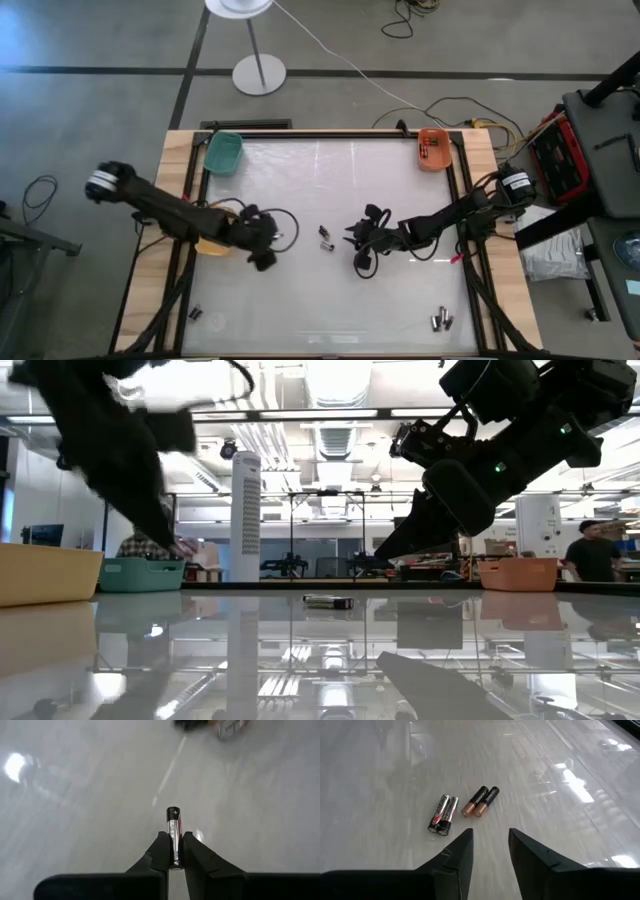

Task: Sort batteries
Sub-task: Put the silver battery into the yellow bin

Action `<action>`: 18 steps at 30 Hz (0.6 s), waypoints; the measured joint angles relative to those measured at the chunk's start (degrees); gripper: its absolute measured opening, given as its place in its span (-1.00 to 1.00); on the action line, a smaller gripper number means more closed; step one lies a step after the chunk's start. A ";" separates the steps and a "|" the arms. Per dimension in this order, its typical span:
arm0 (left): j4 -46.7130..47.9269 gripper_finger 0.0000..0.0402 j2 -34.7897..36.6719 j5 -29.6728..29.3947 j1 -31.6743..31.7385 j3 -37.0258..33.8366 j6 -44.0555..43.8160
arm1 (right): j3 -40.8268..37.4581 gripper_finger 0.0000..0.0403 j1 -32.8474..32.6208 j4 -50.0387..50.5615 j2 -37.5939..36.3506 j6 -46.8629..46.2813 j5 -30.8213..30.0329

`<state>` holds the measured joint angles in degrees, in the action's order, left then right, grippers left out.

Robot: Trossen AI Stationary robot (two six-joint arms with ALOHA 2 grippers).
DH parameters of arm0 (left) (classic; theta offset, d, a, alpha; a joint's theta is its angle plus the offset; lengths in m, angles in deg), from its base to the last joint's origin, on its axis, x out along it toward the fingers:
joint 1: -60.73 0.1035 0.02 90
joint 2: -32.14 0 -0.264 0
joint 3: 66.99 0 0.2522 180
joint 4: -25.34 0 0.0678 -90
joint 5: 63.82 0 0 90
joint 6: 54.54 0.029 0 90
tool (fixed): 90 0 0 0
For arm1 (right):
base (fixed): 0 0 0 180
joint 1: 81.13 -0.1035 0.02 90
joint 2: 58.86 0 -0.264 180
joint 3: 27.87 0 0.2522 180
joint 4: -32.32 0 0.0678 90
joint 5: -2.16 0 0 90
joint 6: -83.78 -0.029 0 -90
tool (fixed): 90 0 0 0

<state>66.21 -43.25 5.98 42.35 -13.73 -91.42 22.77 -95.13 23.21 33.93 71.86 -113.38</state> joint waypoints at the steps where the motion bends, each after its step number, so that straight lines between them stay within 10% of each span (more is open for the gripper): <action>1: 5.32 -0.94 1.84 1.50 -0.05 2.02 -1.49 | 0.00 -0.43 0.00 0.00 0.00 0.02 -0.01; 9: 47.42 -0.94 7.96 9.62 -0.10 15.20 -19.40 | -0.02 -0.43 0.00 -0.11 0.04 -0.01 -0.03; 18: 52.53 -0.94 9.00 15.70 -0.03 10.53 -34.72 | -0.02 -0.35 0.00 -0.09 0.07 0.02 -0.01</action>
<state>118.74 -34.24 21.68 42.32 -3.20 -126.14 22.75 -95.13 23.12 33.99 71.88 -113.38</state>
